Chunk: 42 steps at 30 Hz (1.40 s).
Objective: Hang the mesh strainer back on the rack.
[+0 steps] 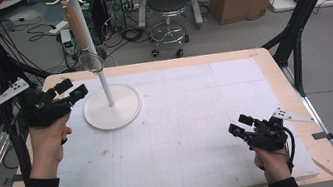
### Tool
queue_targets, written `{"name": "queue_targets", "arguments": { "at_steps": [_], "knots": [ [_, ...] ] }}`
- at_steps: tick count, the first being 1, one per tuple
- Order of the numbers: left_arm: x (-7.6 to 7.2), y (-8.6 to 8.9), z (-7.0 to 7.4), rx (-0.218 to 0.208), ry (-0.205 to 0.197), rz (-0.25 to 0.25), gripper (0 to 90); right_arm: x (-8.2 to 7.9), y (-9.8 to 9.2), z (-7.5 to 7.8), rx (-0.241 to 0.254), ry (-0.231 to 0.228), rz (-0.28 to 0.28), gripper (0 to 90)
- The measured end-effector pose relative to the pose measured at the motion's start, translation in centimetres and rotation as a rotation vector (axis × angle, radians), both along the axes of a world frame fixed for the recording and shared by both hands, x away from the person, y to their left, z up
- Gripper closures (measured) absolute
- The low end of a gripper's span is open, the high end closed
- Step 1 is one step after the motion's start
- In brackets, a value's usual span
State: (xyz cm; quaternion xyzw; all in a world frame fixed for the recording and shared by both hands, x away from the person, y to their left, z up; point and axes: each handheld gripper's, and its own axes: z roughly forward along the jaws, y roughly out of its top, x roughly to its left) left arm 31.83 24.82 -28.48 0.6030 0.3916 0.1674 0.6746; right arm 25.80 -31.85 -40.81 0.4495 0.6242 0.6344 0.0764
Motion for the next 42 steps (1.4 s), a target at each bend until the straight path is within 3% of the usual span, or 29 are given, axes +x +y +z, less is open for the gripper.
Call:
{"name": "queue_targets", "arguments": {
  "at_steps": [16,21,29,34,36,42],
  "knots": [
    [-3.1,-0.7,-4.9,0.006,0.019,-0.037,18.7,-0.2,1.0,0.1,-0.022,-0.015,0.019,16.9],
    [-4.0,-0.9,-7.1,0.052,0.043,-0.04,18.7,-0.3,1.7,0.2,-0.043,-0.012,0.02,16.9],
    [-5.1,0.0,-9.9,0.013,0.073,-0.032,18.8,-0.2,2.3,0.0,-0.059,-0.006,0.034,16.9],
    [-5.7,0.0,-11.2,0.003,0.084,-0.029,18.8,-0.1,2.5,-0.2,-0.064,0.002,0.035,16.9],
    [-5.7,0.0,-11.5,0.026,0.103,-0.035,18.7,0.0,2.5,-0.4,-0.065,0.01,0.036,16.9],
    [-6.2,-0.2,-12.3,0.034,0.119,-0.034,18.7,0.1,2.6,-0.6,-0.076,0.013,0.032,16.8]
  ]
}}
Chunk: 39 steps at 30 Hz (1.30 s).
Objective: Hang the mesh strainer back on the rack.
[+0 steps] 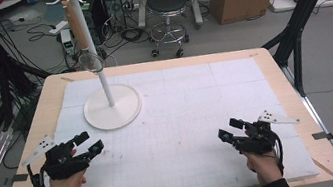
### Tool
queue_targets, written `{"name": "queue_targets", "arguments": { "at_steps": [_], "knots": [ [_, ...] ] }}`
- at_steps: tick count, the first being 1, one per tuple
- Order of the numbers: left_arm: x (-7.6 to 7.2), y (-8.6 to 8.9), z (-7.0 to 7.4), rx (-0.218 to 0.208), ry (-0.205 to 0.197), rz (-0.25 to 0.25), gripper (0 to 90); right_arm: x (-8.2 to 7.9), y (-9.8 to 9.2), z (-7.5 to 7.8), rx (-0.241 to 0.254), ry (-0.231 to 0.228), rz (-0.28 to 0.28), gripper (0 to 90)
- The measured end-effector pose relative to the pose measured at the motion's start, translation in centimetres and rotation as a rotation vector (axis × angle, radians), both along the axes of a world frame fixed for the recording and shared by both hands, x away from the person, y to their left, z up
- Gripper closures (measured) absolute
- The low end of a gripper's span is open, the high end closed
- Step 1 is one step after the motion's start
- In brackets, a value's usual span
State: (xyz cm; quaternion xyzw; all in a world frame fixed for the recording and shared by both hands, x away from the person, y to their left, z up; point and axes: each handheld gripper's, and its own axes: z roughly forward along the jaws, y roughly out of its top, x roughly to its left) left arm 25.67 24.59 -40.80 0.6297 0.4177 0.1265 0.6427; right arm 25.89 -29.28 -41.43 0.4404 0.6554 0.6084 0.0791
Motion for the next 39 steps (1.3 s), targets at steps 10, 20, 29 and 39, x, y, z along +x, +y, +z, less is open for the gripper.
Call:
{"name": "queue_targets", "arguments": {
  "at_steps": [10,20,29,39],
  "knots": [
    [-0.4,0.1,-1.3,0.025,0.044,0.033,18.9,-0.1,0.0,0.0,-0.022,-0.002,-0.005,16.8],
    [-0.6,0.8,-1.9,0.012,0.06,0.055,19.0,0.0,0.3,-0.4,-0.062,-0.001,-0.004,16.8],
    [-0.6,0.8,-2.2,0.012,0.067,0.056,19.0,-0.1,0.2,-0.4,-0.06,0.001,-0.007,16.8],
    [-0.5,0.6,-2.5,0.017,0.075,0.048,19.1,-0.2,0.2,-0.4,-0.059,0.005,-0.007,16.8]
  ]
}}
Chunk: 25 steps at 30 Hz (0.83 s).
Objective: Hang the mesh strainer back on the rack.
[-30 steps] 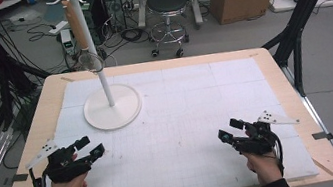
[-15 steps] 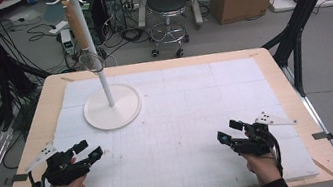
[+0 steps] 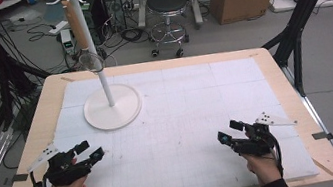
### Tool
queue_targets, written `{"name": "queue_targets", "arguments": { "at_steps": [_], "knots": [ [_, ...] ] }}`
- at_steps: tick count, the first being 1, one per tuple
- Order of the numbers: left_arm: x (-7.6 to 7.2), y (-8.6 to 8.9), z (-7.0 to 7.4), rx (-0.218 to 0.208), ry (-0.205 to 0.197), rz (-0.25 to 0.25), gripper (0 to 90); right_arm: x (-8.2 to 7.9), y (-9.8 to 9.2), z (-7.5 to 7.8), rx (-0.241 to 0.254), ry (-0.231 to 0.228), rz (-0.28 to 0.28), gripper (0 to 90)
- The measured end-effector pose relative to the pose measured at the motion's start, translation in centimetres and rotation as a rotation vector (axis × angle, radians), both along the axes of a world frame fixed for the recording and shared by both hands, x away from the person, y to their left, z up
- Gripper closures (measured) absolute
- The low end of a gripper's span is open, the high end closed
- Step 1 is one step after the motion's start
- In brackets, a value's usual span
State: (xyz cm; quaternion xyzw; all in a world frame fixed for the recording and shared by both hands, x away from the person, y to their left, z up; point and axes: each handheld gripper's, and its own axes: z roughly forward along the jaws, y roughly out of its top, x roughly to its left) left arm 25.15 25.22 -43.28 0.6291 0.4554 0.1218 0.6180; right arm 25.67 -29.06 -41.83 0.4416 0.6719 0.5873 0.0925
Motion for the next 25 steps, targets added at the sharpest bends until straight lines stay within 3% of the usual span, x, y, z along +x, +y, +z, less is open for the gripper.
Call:
{"name": "queue_targets", "arguments": {
  "at_steps": [25],
  "knots": [
    [0.05,-0.32,-0.18,0.02,-0.001,-0.014,19.1,0.0,-0.03,-0.05,0.0,-0.005,-0.004,16.8]
  ]
}}
